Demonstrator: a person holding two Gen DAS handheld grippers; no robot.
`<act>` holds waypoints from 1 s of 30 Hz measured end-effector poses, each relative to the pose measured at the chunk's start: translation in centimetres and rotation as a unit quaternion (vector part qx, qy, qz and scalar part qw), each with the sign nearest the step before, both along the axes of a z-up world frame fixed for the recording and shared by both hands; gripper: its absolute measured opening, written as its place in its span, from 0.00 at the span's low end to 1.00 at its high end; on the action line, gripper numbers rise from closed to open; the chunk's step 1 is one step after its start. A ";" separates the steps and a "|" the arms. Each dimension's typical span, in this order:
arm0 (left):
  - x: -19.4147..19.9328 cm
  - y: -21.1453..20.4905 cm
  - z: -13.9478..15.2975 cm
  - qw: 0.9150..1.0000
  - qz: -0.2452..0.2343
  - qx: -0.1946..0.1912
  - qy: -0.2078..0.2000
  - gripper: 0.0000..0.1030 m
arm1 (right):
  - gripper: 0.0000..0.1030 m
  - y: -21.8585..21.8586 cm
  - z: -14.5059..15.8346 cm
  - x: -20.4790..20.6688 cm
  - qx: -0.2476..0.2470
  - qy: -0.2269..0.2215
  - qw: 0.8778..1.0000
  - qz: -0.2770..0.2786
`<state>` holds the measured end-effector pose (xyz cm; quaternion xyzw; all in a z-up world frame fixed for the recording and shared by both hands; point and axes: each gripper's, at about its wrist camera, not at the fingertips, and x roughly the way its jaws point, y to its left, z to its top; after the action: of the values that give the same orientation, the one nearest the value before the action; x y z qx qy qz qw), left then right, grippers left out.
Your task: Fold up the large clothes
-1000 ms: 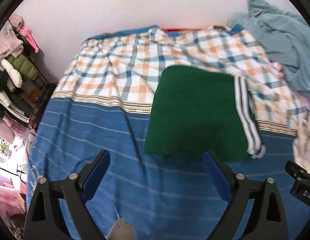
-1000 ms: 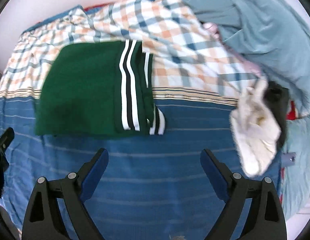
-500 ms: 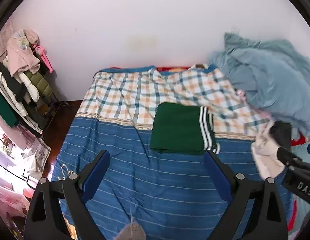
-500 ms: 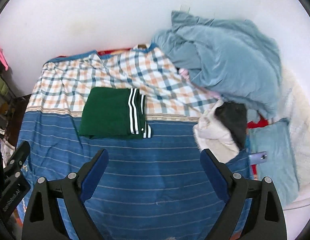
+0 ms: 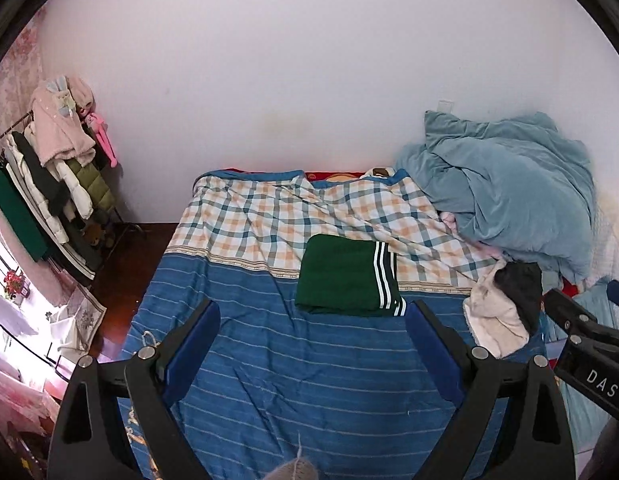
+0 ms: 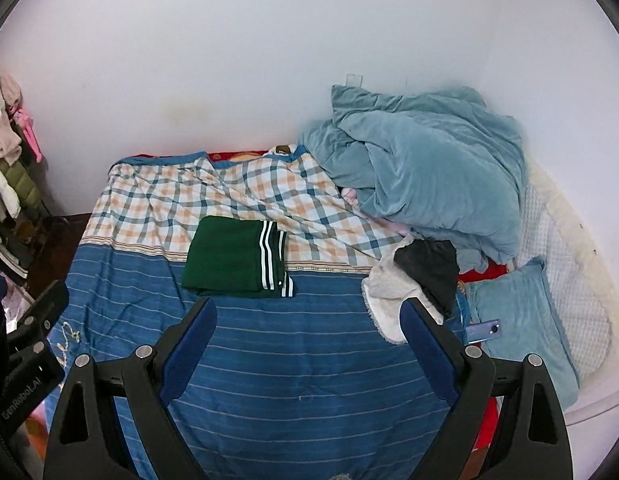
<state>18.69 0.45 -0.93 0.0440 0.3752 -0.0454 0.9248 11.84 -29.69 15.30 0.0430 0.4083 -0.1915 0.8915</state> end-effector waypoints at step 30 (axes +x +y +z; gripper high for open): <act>-4.4 1.2 2.5 1.000 0.021 0.007 0.007 0.93 | 0.97 0.5 4.2 -5.5 0.008 -0.003 0.999 0.031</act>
<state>14.28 1.61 1.59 0.0426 0.3827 -0.0237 0.9226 6.31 -29.16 19.50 0.0375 0.4083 -0.1602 0.8979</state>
